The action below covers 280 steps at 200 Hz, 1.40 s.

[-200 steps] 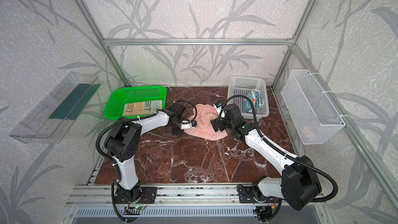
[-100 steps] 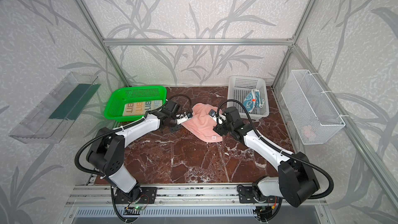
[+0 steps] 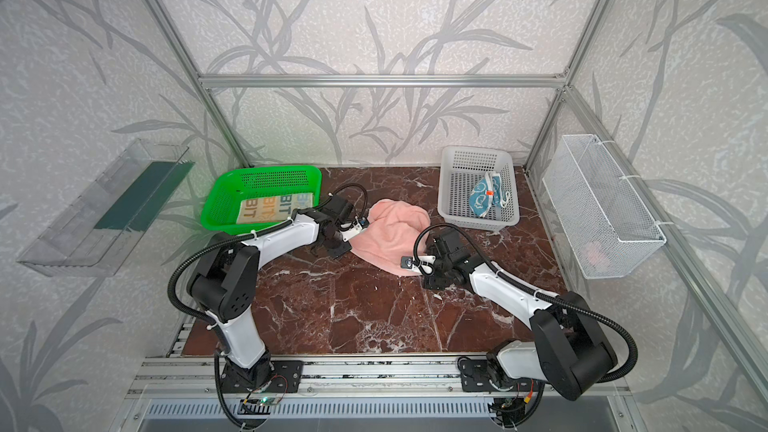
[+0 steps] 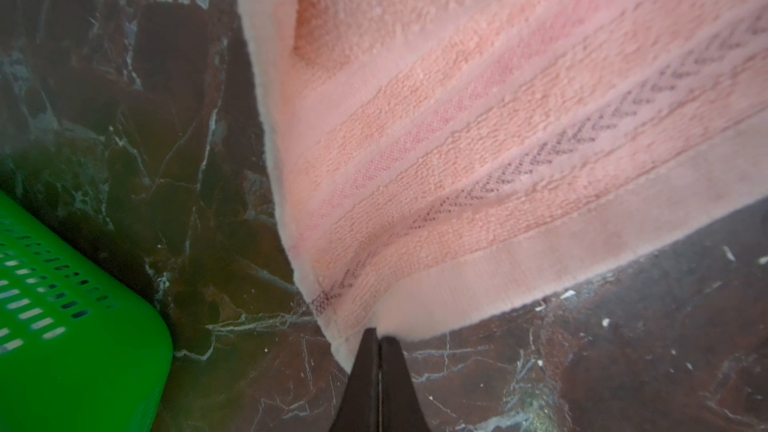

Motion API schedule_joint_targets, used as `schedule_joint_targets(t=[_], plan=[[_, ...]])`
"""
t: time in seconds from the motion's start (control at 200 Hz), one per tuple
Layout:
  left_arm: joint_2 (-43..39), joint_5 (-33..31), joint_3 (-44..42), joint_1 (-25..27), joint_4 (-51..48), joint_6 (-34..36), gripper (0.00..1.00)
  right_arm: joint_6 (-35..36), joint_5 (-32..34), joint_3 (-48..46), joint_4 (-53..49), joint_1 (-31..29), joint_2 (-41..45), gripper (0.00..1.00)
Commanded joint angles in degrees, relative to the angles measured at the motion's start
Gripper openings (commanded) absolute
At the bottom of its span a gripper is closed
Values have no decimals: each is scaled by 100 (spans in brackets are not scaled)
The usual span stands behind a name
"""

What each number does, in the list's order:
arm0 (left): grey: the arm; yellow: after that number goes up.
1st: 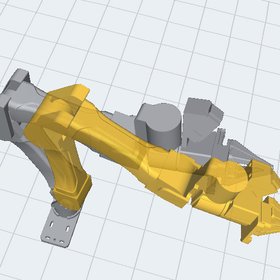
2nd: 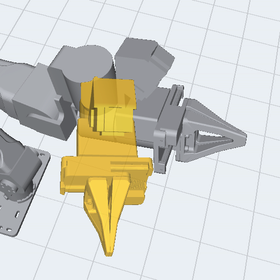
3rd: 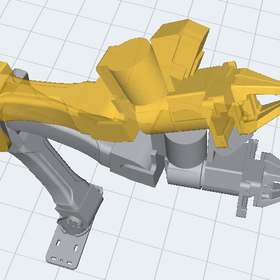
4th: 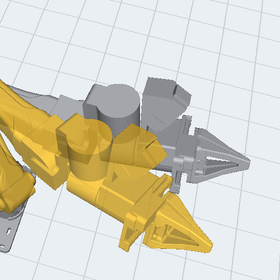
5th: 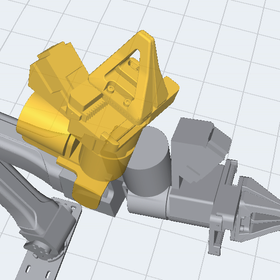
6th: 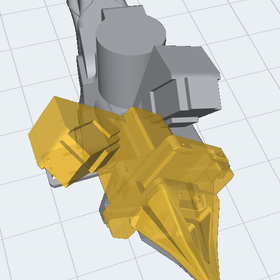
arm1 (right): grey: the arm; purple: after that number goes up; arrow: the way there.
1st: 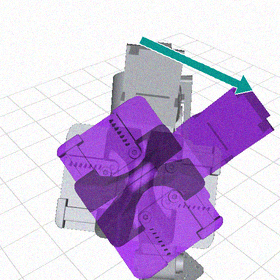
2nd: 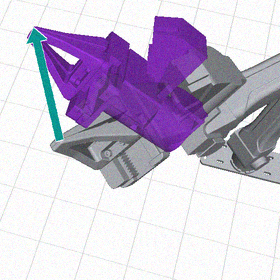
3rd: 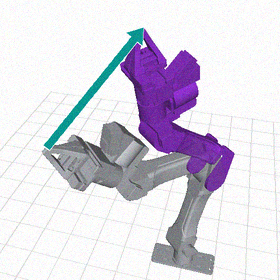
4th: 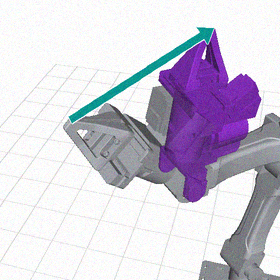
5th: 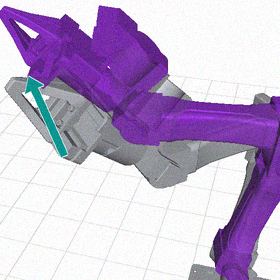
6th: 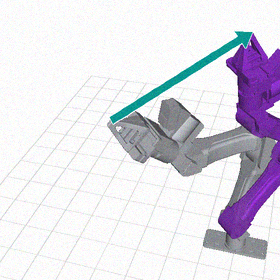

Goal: Fold and stack the towels
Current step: 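Lift the pink towel by two corners with both grippers, spreading it apart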

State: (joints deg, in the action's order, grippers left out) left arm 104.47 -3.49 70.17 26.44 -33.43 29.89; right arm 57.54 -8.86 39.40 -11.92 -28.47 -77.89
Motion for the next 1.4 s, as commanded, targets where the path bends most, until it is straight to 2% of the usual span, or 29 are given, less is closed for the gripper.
schedule_joint_targets(t=[0.0,0.19,0.375,0.49,0.68,0.82,0.93,1.06,1.225,1.395], plan=[[-131,319,8,-31,116,-154,0,244,161,290,-413,-27,-298,81],[-250,552,-87,-27,306,-222,0,267,78,393,-510,-49,-671,79],[-310,576,-181,-30,390,-211,0,255,244,502,-368,-47,-1017,62],[-352,577,-221,-26,390,-229,0,306,285,594,-298,-44,-1211,56],[-418,565,-284,-28,429,-220,0,379,469,861,-391,-34,-1629,28],[-446,552,-373,-35,513,-168,0,464,510,1141,-679,-19,-1954,0],[-453,526,-360,-35,509,-201,0,441,396,1265,-720,-1,-2131,0],[-585,329,-482,-35,822,-347,0,100,126,1234,-318,95,-1895,0],[-1205,80,-1019,-37,1862,-572,0,-1110,75,1255,476,420,-1393,0],[-1905,-62,-1444,-17,2892,-830,0,-2573,138,1640,648,620,-903,0]])
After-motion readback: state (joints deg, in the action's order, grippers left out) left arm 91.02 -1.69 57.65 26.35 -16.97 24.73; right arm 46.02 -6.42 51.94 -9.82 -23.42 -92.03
